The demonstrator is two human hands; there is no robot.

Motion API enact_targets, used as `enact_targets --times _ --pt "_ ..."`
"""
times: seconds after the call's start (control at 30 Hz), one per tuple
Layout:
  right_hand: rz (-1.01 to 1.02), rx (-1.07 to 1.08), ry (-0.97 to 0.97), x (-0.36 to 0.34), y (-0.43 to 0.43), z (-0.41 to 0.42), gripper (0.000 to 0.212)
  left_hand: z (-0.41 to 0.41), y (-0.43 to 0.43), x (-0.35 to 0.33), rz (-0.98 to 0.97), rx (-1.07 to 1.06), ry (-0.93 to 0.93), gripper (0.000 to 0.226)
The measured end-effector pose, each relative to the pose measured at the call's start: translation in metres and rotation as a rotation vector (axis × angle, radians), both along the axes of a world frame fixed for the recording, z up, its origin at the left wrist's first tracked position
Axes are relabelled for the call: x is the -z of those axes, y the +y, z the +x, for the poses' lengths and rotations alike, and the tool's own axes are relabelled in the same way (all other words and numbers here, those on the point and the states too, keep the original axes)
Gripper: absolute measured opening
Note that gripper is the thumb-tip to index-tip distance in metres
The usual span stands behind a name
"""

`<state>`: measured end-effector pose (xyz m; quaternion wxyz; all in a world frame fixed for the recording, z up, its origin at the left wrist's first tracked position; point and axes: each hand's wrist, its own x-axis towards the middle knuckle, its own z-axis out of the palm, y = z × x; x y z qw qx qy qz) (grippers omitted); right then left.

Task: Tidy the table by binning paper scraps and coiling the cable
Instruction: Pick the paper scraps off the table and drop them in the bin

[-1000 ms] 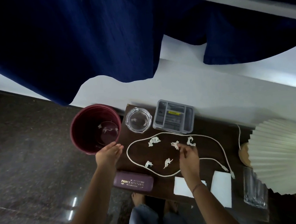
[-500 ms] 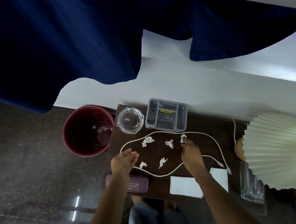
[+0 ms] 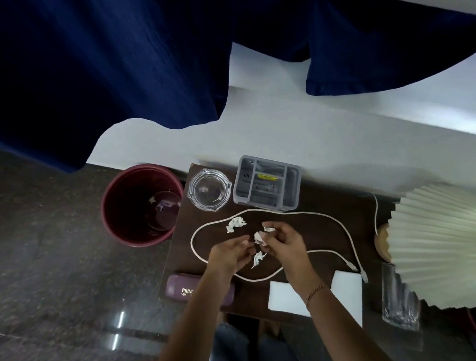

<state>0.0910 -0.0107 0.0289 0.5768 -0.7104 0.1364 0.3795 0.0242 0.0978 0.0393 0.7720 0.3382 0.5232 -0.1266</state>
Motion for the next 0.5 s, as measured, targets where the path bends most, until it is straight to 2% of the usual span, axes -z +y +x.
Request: enact_targets --times 0.13,0.23,0.5 --pt "0.016 -0.076 -0.057 -0.01 0.007 -0.013 0.031 -0.01 -0.004 -0.008 0.003 -0.034 -0.063 0.033" --pt "-0.028 -0.056 -0.065 -0.016 0.01 -0.021 0.039 -0.017 -0.004 -0.015 0.007 -0.076 -0.092 0.032" --pt "-0.263 -0.031 -0.288 -0.025 0.02 -0.039 0.03 -0.027 0.0 -0.017 0.115 -0.109 -0.032 0.026"
